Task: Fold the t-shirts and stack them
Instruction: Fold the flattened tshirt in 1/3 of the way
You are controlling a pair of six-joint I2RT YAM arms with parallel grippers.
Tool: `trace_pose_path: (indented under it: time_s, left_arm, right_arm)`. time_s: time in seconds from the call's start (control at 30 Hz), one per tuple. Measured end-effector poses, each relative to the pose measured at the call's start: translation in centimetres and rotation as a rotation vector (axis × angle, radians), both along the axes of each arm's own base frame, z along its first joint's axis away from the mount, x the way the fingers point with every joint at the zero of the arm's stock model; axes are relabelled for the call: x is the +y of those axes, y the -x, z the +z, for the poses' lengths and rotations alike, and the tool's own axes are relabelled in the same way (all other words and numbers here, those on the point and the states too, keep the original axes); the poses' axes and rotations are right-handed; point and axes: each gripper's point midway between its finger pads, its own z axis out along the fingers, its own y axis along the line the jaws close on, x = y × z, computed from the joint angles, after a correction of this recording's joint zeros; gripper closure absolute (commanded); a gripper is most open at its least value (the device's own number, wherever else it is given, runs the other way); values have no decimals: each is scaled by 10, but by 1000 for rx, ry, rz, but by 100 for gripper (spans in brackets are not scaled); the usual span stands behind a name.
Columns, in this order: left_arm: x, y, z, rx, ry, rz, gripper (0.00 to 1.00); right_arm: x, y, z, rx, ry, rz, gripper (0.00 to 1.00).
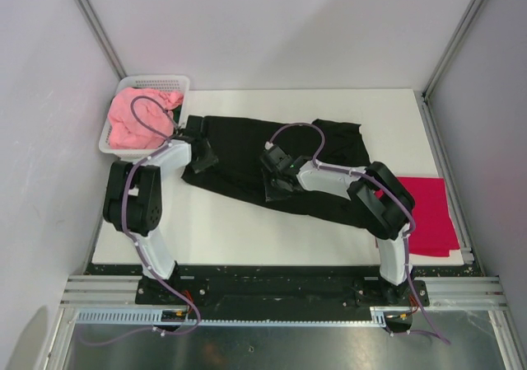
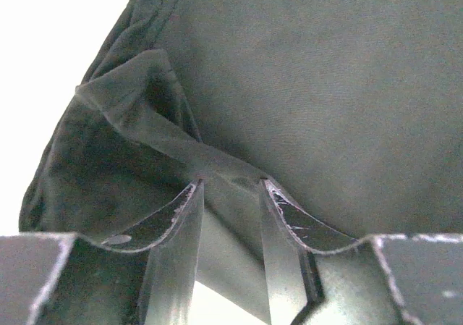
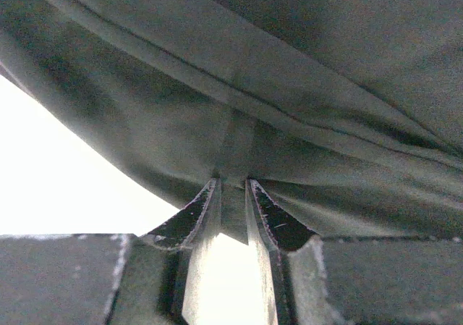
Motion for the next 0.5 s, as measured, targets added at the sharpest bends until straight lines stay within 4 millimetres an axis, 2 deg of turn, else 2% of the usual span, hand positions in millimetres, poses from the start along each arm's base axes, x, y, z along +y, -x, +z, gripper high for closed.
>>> trace_pose_path:
  time_s: [0.1,0.5]
  left_arm:
    - [-1,-5,-1,-3,1,0,59]
    - [7,-5,-5,7,-12,8,55]
  right_arm:
    - [0,0,0,0,1,1,76]
    - [2,3,0,0,1,7,76]
